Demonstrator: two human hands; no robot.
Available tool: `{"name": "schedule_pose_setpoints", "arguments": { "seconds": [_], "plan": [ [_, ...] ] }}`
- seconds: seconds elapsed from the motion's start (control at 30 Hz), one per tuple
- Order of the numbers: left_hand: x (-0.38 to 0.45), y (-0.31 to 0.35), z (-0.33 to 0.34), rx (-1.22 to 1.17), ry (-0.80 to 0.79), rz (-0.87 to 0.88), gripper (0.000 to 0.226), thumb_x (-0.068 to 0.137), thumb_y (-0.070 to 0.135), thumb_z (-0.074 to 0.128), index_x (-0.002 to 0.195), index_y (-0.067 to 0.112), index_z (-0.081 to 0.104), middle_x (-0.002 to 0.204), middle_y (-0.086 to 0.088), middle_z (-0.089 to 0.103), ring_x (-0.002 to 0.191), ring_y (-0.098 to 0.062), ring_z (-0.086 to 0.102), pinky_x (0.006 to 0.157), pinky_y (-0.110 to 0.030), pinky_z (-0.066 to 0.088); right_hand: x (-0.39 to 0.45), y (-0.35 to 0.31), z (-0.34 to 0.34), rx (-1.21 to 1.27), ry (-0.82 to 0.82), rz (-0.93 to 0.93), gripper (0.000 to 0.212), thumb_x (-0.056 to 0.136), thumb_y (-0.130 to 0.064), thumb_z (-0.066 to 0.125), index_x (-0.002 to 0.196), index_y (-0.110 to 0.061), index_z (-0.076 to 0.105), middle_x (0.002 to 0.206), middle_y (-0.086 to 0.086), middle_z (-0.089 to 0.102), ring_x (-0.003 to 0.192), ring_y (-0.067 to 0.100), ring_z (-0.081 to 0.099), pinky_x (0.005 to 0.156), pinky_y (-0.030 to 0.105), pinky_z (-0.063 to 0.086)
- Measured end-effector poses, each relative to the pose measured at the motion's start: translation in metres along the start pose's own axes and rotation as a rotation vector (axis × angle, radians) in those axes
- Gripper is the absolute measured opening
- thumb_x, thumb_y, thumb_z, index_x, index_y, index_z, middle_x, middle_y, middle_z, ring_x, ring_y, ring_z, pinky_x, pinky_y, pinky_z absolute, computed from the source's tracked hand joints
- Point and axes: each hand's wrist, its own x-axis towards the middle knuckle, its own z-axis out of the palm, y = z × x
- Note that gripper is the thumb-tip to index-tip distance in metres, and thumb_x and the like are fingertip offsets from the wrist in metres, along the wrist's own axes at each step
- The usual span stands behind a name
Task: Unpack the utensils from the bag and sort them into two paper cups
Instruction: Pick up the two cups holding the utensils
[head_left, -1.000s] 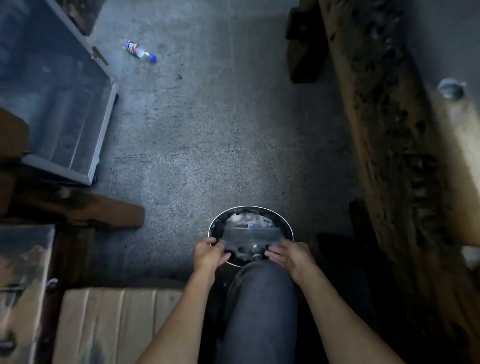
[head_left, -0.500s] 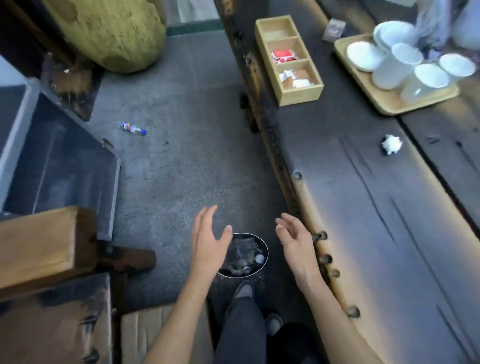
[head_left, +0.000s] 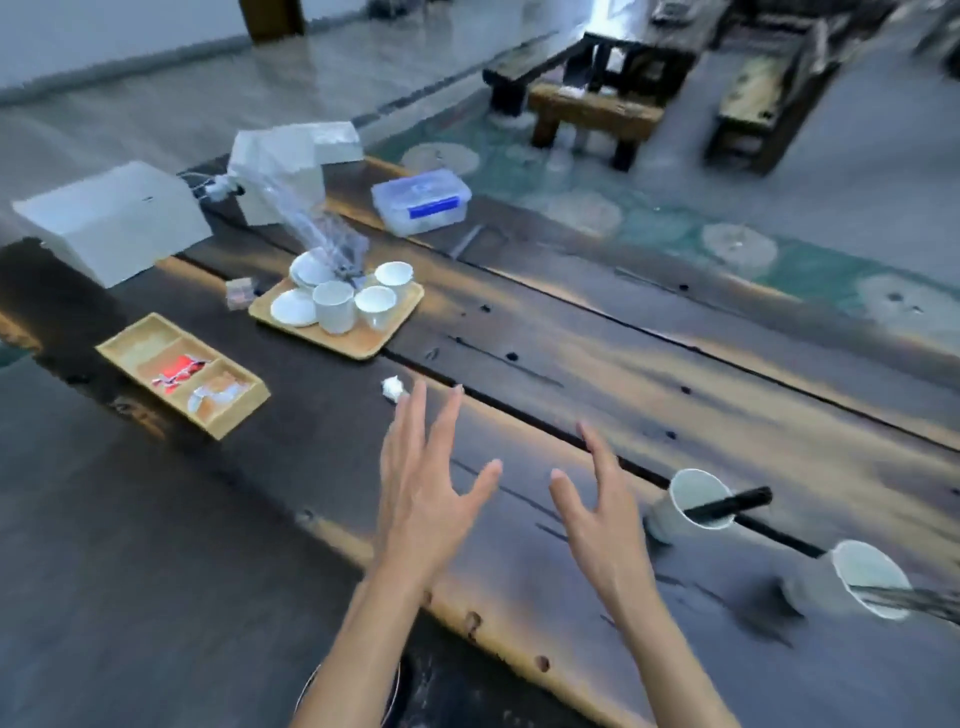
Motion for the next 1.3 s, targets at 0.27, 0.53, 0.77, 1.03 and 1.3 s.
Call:
{"name": "schedule_pose_setpoints", "arguments": {
  "seconds": [0.27,0.53,0.77,1.03,1.3],
  "plan": [
    [0.006,0.144,0.092,-0.108,-0.171,0.242,0.093,0.081,0.062,0.057,0.155,0.043,0.003,0.166,0.005,-0.012,0.151,-0.009,-0.016,0.123,-0.041,0.002,-0.029,0.049,-0.159,-0.142,0.423,0.03,0.076,0.084,-0.04,0.058,0.152,-0.025,0.026,0.158,-0.011,0.027,0.149,0.017,0.021,0.118,0.052,0.023],
    [-0.014,0.235,0.167,-0.153,-0.231,0.323,0.096,0.076,0.062,0.058,0.154,0.045,0.006,0.166,0.004,-0.008,0.144,0.005,-0.022,0.123,-0.043,0.006,-0.051,0.103,-0.266,-0.193,0.537,0.076,0.082,0.082,-0.047,0.057,0.153,-0.026,0.022,0.16,-0.014,0.021,0.151,0.011,0.013,0.119,0.029,0.011],
    [-0.019,0.248,0.194,-0.159,-0.259,0.288,0.097,0.078,0.056,0.067,0.148,0.057,-0.001,0.165,0.01,-0.007,0.144,0.007,-0.017,0.12,-0.036,0.004,-0.049,0.125,-0.289,-0.119,0.497,0.074,0.08,0.084,-0.04,0.062,0.153,-0.027,0.024,0.159,-0.016,0.023,0.149,0.005,0.016,0.118,0.026,0.015],
    [-0.041,0.184,0.247,-0.358,-0.402,-0.107,0.101,0.078,0.032,0.079,0.148,0.054,0.01,0.161,0.015,0.011,0.148,-0.001,0.007,0.121,-0.036,0.015,-0.095,0.197,-0.251,0.11,0.513,0.229,0.056,0.082,-0.013,0.075,0.118,-0.044,0.044,0.119,-0.009,0.056,0.105,0.004,0.054,0.084,0.011,0.043],
    [-0.036,0.145,0.292,-0.384,-0.426,-0.427,0.105,0.074,0.021,0.084,0.154,0.025,0.017,0.16,0.002,0.025,0.146,-0.014,0.023,0.118,-0.035,0.022,-0.08,0.283,-0.249,0.259,0.518,0.666,0.08,0.078,-0.02,0.08,0.141,-0.023,0.031,0.14,-0.003,0.041,0.117,0.023,0.049,0.095,0.035,0.042]
  ]
}}
